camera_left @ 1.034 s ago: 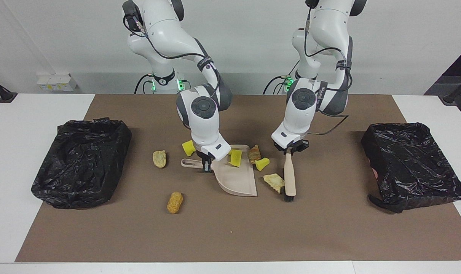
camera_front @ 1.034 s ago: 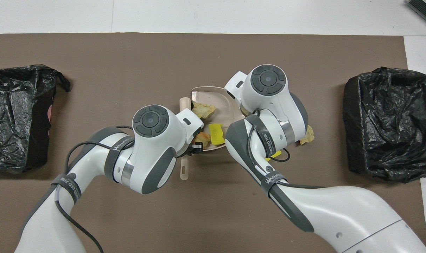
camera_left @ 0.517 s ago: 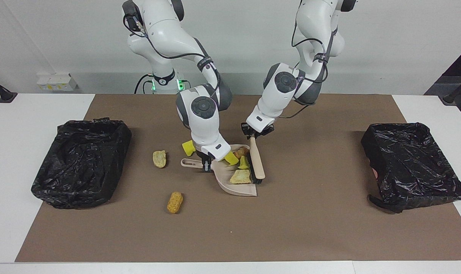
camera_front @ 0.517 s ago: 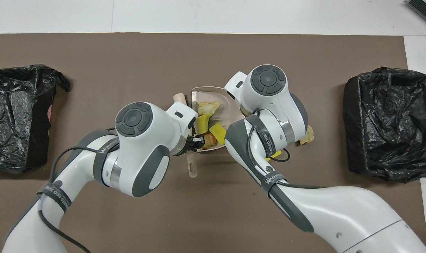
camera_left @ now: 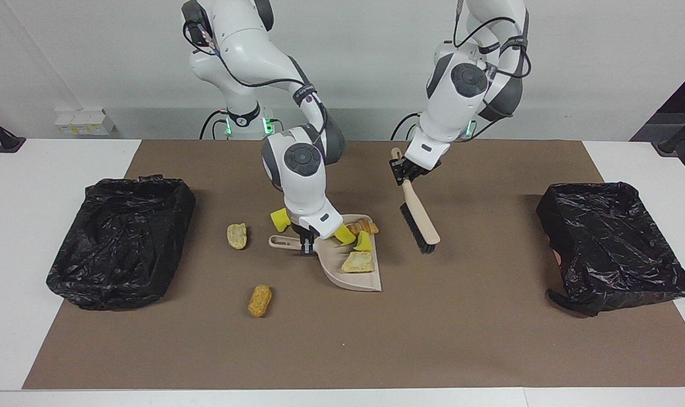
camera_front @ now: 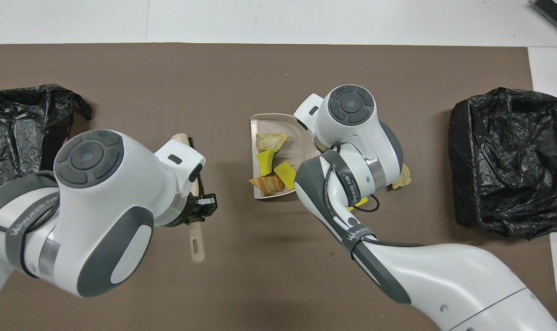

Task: Sweep and dump trash in bin

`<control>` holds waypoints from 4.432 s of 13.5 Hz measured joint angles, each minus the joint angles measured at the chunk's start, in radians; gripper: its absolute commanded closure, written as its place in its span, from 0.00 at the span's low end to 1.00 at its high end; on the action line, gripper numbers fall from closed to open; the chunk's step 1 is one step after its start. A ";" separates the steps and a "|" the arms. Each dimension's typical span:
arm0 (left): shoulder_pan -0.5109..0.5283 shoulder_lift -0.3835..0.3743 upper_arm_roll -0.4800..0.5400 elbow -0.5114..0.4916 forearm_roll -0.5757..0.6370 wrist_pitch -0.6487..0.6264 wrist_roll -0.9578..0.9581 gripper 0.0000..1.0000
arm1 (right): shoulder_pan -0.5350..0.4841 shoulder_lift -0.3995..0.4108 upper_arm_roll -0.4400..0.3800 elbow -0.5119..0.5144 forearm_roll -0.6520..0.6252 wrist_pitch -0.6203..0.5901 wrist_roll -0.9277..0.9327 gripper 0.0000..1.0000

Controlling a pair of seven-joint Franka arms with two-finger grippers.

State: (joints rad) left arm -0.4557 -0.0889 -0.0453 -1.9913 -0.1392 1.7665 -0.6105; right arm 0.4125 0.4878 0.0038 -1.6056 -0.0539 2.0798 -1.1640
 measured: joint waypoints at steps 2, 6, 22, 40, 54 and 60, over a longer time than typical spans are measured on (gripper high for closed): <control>-0.034 -0.063 -0.009 -0.116 0.006 0.057 0.041 1.00 | -0.004 0.000 0.000 0.000 0.001 0.001 -0.008 1.00; -0.186 -0.146 -0.028 -0.380 0.007 0.225 0.007 1.00 | -0.051 -0.026 -0.001 0.001 0.001 0.002 -0.037 1.00; -0.238 -0.053 -0.019 -0.490 0.008 0.499 -0.099 0.00 | -0.458 -0.273 -0.002 -0.001 0.077 -0.149 -0.314 1.00; 0.359 -0.019 0.010 -0.135 0.101 0.259 0.419 0.00 | -0.885 -0.363 -0.002 -0.099 -0.140 -0.129 -0.631 1.00; 0.427 -0.041 0.011 0.271 0.115 -0.153 0.542 0.00 | -0.552 -0.417 0.004 -0.209 -0.861 -0.278 0.031 1.00; 0.427 -0.062 0.010 0.283 0.115 -0.157 0.543 0.00 | -0.509 -0.434 0.003 -0.200 -1.016 -0.334 0.041 1.00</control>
State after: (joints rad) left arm -0.0283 -0.1506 -0.0357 -1.7081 -0.0238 1.6096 -0.0680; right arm -0.0968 0.0541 0.0072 -1.8056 -1.0700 1.7456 -1.1234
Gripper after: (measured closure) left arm 0.000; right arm 0.683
